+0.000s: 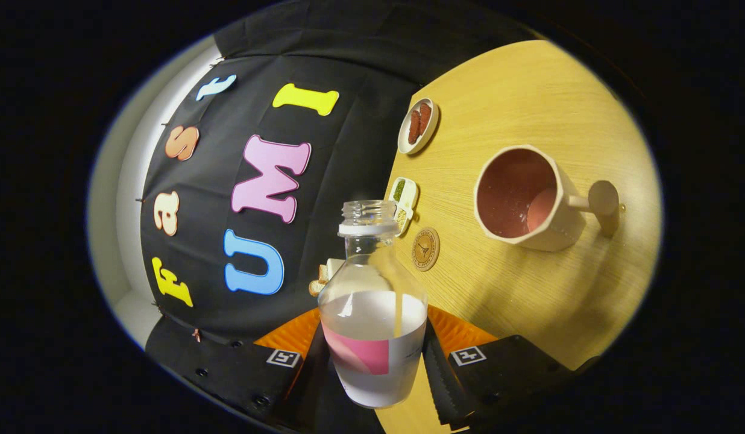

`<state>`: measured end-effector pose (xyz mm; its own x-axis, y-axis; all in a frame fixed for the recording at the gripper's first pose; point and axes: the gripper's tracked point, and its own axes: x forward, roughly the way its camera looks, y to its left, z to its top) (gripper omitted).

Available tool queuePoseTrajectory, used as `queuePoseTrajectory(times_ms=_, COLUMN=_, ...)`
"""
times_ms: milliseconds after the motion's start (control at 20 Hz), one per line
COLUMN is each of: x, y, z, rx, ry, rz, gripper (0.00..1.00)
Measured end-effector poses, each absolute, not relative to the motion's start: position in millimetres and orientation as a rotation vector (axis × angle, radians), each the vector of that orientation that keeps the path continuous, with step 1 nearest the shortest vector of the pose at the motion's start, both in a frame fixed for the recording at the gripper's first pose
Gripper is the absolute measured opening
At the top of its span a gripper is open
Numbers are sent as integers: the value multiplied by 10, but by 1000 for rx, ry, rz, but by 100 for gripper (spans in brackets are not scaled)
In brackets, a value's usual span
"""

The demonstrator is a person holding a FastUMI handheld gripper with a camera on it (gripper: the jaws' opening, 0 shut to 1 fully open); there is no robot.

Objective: Take the bottle from table, then pour the juice into the cup, finally place the bottle on the coaster

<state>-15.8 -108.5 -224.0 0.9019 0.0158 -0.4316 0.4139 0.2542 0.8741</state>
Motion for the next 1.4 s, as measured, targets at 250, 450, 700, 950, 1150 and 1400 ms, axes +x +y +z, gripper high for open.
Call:
queuePoseTrajectory(times_ms=250, x=-163, y=-1165, z=-2303, rx=1417, ry=382, rz=-315, gripper=75)
queuePoseTrajectory(times_ms=450, x=-154, y=-1268, z=-2308, rx=1513, ry=363, rz=-347, gripper=75)
queuePoseTrajectory(times_ms=700, x=-147, y=-1297, z=-2380, rx=1603, ry=375, rz=-377, gripper=75)
queuePoseTrajectory(times_ms=950, x=-201, y=-1354, z=-2431, rx=1666, ry=373, rz=-404, gripper=75)
queuePoseTrajectory(times_ms=1150, x=-201, y=-1380, z=-2453, rx=1698, ry=372, rz=-413, gripper=75)
queuePoseTrajectory(times_ms=1400, x=-200, y=-1376, z=-2433, rx=1735, ry=368, rz=-422, gripper=75)
